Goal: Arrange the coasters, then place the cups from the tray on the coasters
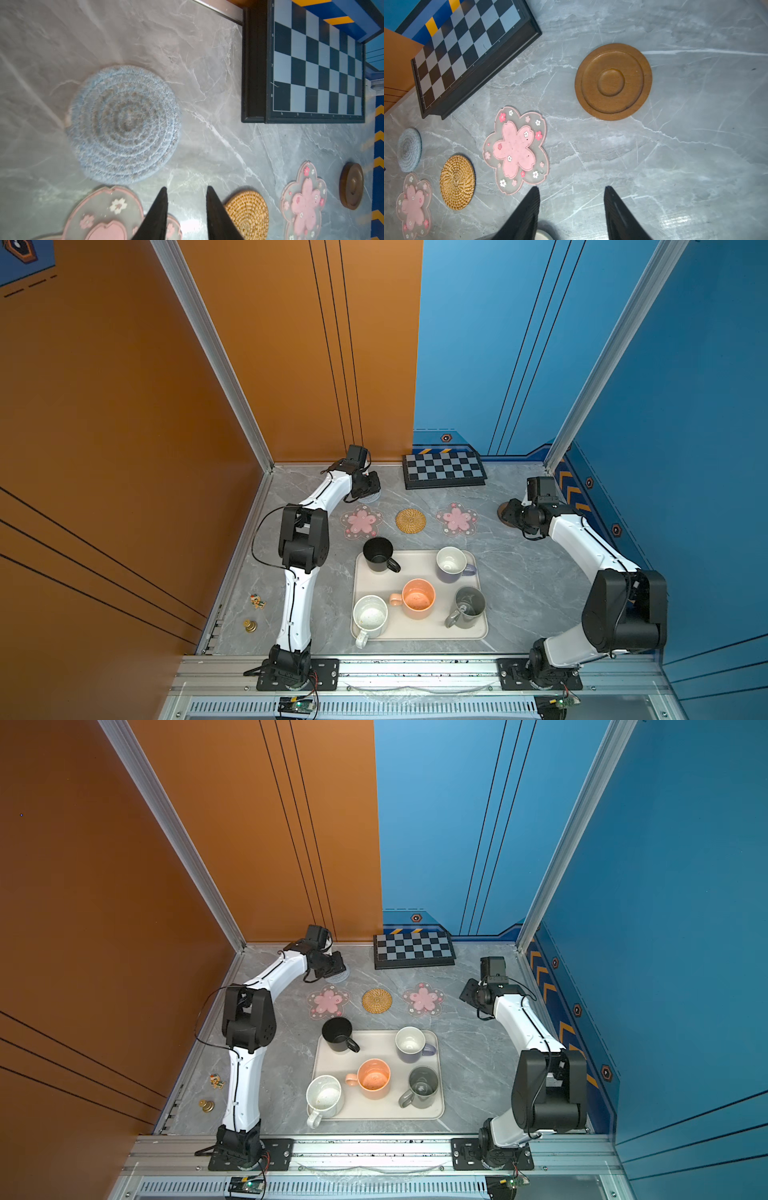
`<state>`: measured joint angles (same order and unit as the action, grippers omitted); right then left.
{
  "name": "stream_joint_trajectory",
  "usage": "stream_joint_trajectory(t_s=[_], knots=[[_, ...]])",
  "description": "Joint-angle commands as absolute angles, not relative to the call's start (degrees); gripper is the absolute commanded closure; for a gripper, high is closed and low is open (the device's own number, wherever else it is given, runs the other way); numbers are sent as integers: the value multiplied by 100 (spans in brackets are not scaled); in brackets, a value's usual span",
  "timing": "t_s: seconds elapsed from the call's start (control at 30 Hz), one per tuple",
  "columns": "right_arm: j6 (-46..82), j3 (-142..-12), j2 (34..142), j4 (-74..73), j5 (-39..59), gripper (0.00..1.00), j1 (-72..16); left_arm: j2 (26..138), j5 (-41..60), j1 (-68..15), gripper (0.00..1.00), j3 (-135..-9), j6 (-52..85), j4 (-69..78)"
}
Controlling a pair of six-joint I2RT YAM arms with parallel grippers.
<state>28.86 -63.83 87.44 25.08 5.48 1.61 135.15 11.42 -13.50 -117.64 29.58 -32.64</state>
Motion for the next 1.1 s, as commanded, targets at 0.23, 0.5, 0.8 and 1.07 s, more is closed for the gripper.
stream_joint_trajectory(t_s=[0.23,0.5,0.8,1.07], knots=[[2733,-6764,9427,2664,188,51,451,14138,694,-1232,70,-12068,3539,-3386],[2780,-7120,9959,2523,289,75,652,14247,662,-894,73,-12054,3683,-3397],[2892,-7328,10293,2397,168,76,747,13973,465,-439,76,-11573,3717,-3435],[2885,-7436,10622,2173,89,77,816,13304,181,-115,78,-10683,3474,-3494]])
